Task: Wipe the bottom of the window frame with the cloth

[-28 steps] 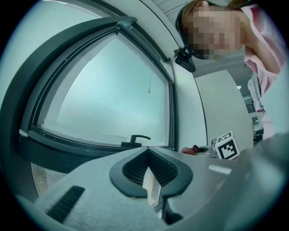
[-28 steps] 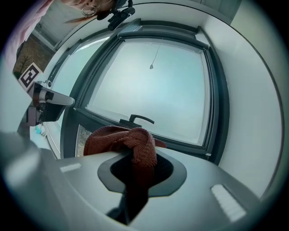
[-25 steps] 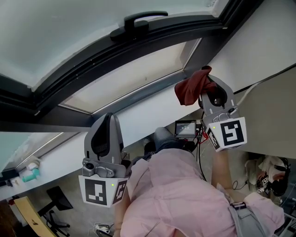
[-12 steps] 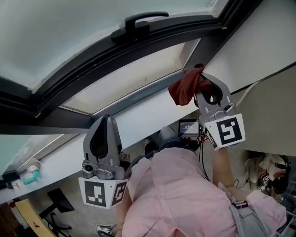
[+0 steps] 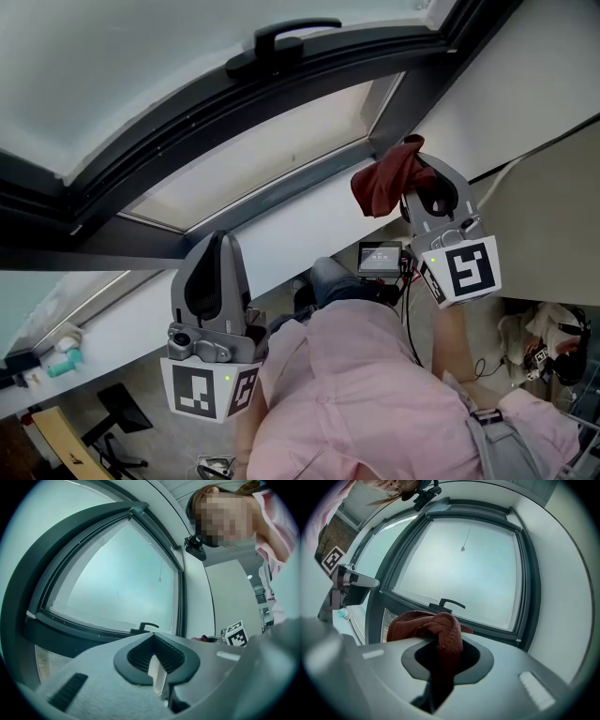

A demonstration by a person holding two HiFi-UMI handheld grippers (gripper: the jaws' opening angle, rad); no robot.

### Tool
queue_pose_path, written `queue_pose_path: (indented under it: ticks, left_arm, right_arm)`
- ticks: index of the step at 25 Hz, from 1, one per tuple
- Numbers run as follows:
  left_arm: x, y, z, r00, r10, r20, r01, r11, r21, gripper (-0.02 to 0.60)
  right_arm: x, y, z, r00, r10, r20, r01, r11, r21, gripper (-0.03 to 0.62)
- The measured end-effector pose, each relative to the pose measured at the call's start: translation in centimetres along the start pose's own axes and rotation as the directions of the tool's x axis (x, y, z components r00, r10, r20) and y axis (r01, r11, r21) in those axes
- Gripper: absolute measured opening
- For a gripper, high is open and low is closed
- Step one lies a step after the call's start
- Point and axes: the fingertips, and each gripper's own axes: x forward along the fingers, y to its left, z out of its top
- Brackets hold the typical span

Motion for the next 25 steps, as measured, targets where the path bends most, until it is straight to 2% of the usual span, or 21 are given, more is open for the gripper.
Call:
queue_pose_path:
  ticks: [19, 25]
  left_arm:
    - [0.1, 0.9, 0.2, 1.000, 0.004, 0.017, -0.003, 1.000, -0.028, -0.003]
    - [0.5, 0.5, 0.2, 1.000, -0.004, 0.012, 0.004, 1.000, -0.014, -0.005]
  right_arm:
    - [0.3, 0.2, 0.6, 1.000, -0.007, -0.007, 0.006, 1.000, -0.015, 0.058]
    - [0.4, 0.1, 0.4, 1.000, -0.005, -0.011, 0.005, 1.000, -0.010, 0.058]
